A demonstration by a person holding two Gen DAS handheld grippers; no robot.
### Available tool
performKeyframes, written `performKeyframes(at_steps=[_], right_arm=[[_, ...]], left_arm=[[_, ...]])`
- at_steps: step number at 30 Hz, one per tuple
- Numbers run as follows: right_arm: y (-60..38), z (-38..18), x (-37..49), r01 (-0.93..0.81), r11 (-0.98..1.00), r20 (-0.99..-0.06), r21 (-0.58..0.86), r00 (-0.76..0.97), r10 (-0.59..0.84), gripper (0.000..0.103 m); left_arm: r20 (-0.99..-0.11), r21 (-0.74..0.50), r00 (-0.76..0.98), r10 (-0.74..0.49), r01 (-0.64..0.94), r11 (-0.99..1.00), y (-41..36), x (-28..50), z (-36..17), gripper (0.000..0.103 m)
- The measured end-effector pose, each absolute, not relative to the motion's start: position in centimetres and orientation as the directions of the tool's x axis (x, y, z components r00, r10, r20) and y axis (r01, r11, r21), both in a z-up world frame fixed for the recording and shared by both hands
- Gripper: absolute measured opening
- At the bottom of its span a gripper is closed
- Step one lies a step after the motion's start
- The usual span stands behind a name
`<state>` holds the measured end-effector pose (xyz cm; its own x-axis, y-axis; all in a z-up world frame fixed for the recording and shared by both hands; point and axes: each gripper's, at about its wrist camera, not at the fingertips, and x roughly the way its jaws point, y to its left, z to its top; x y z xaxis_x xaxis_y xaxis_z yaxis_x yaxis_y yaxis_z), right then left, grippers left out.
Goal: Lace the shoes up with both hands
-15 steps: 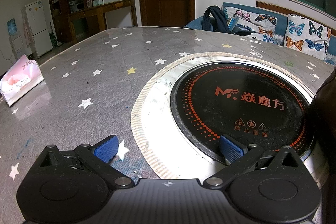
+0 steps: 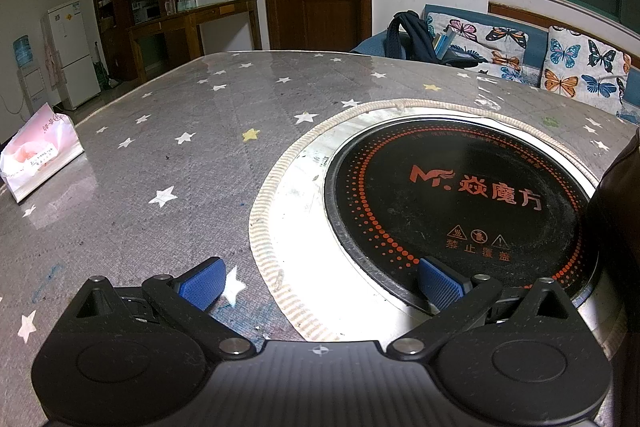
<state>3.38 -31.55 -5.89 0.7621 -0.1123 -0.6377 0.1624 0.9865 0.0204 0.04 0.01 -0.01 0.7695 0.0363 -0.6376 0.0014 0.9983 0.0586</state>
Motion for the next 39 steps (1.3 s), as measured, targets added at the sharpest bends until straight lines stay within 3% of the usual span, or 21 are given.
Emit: performKeyframes(at_steps=[39], right_arm=[[-29.6,-5.0,1.1,0.175,0.983,-0.649,0.058,0.755,-0.096,0.103]], left_arm=[[-0.645,0.105,0.764,0.026,0.054,0.993,-2.1,-3.2,1.3,0.103]])
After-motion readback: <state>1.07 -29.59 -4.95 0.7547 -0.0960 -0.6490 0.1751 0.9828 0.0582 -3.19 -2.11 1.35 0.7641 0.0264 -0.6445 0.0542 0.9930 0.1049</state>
